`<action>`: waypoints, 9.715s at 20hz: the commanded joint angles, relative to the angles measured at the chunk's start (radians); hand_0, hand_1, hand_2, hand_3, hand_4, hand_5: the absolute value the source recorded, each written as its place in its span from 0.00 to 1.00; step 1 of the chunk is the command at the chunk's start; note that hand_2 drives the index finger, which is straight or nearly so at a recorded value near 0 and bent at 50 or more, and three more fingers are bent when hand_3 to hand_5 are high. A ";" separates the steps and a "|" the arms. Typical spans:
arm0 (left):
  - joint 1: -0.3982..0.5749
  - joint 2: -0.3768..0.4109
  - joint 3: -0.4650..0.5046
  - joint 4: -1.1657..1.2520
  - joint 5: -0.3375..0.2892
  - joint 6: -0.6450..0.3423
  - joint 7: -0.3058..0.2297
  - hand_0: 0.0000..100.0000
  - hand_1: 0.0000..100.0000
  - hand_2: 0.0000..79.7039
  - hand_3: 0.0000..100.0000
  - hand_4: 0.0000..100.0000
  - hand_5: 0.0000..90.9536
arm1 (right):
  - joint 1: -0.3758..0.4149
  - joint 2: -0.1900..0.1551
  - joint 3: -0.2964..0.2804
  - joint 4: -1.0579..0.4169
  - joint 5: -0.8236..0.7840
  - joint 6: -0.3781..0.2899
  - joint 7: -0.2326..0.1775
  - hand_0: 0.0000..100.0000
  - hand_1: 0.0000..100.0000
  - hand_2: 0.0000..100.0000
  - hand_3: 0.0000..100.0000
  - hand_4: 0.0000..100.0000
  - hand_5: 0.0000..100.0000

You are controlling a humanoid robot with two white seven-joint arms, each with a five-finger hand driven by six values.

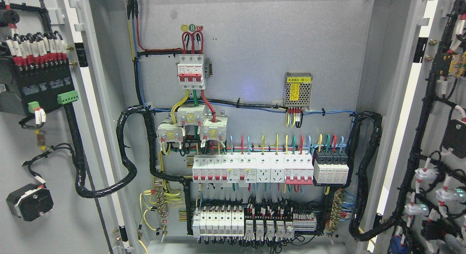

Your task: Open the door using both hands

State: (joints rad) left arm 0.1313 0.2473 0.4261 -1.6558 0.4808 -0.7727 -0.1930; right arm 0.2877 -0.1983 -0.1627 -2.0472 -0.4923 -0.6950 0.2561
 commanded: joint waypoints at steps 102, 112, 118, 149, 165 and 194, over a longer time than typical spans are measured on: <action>0.079 -0.164 -0.408 -0.048 -0.392 -0.283 -0.003 0.00 0.00 0.00 0.00 0.00 0.00 | 0.183 -0.136 0.104 0.035 -0.117 -0.074 -0.038 0.38 0.00 0.00 0.00 0.00 0.00; 0.165 -0.234 -0.463 -0.045 -0.492 -0.281 0.000 0.00 0.00 0.00 0.00 0.00 0.00 | 0.255 -0.148 0.345 0.258 -0.077 -0.074 -0.038 0.38 0.00 0.00 0.00 0.00 0.00; 0.275 -0.217 -0.463 0.060 -0.505 -0.280 0.000 0.00 0.00 0.00 0.00 0.00 0.00 | 0.272 -0.139 0.479 0.473 -0.032 -0.074 -0.038 0.38 0.00 0.00 0.00 0.00 0.00; 0.214 -0.187 -0.460 1.459 -0.505 -0.223 -0.003 0.00 0.00 0.00 0.00 0.00 0.00 | 0.243 0.048 0.509 1.669 0.138 -0.046 -0.040 0.38 0.00 0.00 0.00 0.00 0.00; -0.044 -0.278 -0.400 1.690 -0.493 0.622 -0.008 0.00 0.00 0.00 0.00 0.00 0.00 | -0.123 0.169 0.506 2.021 0.198 0.494 -0.051 0.38 0.00 0.00 0.00 0.00 0.00; -0.076 -0.287 -0.399 1.654 -0.409 0.698 0.012 0.00 0.00 0.00 0.00 0.00 0.00 | -0.197 0.260 0.474 2.066 0.299 0.709 -0.190 0.38 0.00 0.00 0.00 0.00 0.00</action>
State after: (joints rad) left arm 0.0549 -0.0297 -0.0006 -0.0130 0.0336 -0.0702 -0.1755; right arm 0.0915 0.0332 0.3160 -0.0230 -0.2227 0.0087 0.0665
